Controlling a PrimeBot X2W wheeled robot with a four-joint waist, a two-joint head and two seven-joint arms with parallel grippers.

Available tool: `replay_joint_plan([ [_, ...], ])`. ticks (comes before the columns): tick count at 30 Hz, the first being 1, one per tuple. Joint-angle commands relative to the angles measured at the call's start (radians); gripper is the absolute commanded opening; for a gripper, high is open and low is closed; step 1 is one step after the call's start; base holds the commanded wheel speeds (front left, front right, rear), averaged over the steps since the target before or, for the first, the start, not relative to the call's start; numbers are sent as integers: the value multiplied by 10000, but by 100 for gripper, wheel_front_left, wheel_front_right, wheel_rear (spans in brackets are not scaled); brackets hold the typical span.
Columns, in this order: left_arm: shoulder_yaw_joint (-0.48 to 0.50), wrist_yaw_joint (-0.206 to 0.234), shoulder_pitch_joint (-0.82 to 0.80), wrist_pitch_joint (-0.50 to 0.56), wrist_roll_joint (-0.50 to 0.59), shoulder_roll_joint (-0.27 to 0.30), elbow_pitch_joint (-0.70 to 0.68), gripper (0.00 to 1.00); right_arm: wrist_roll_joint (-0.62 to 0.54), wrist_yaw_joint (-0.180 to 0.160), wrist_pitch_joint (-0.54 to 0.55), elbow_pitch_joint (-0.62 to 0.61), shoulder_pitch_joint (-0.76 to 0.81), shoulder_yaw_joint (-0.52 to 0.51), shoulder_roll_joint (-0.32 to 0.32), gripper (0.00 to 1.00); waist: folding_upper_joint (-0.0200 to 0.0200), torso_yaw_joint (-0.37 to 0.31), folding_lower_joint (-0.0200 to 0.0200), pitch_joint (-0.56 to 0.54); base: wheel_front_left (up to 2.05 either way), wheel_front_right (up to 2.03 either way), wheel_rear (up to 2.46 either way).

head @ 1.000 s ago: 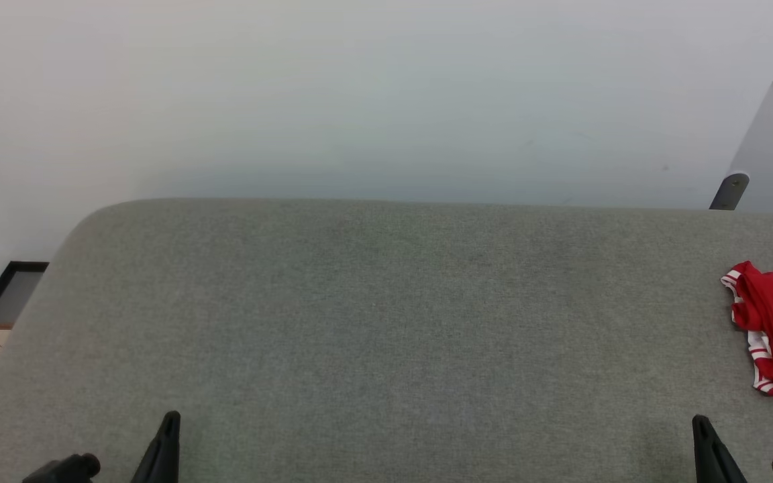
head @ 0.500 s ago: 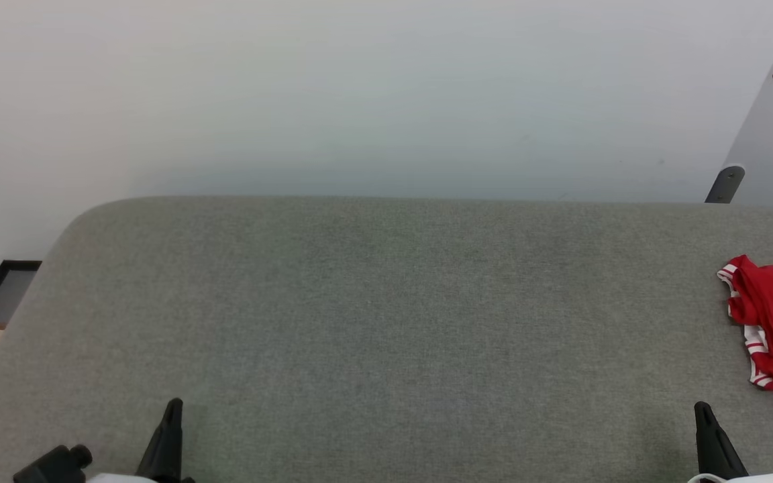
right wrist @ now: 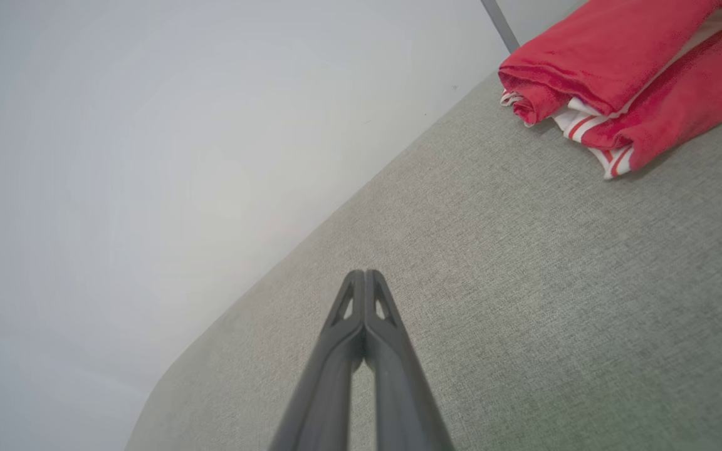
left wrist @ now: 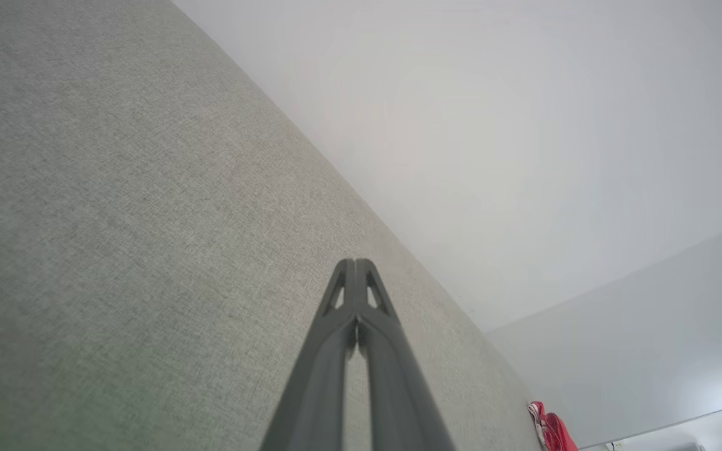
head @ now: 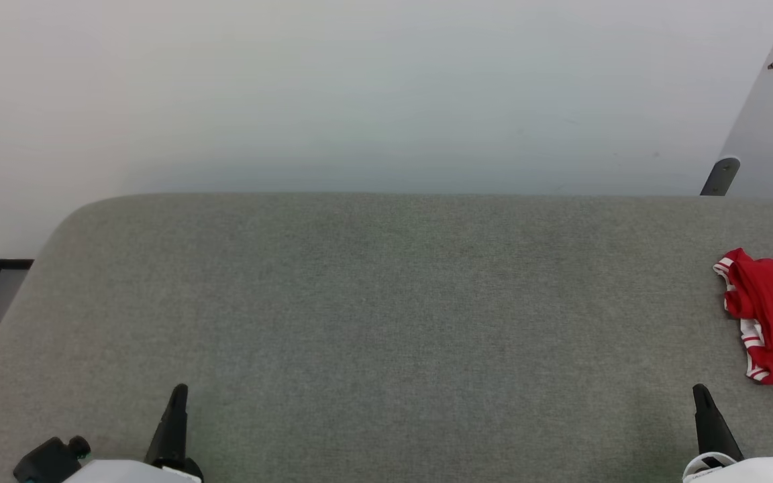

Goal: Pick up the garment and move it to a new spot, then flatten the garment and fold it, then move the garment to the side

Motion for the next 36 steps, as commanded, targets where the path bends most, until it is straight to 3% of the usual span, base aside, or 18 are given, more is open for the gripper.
replay_joint_plan([
  [1,101,-21,-231,67,-258,6,-132,0,354,-3,56,-146,-257,21,-14,0,0,-12,0,12,0,0,0],
  [36,578,-36,-734,1049,-3179,-713,-189,0,4422,-5,983,-185,-795,40,31,0,0,-271,0,260,0,0,0],
])
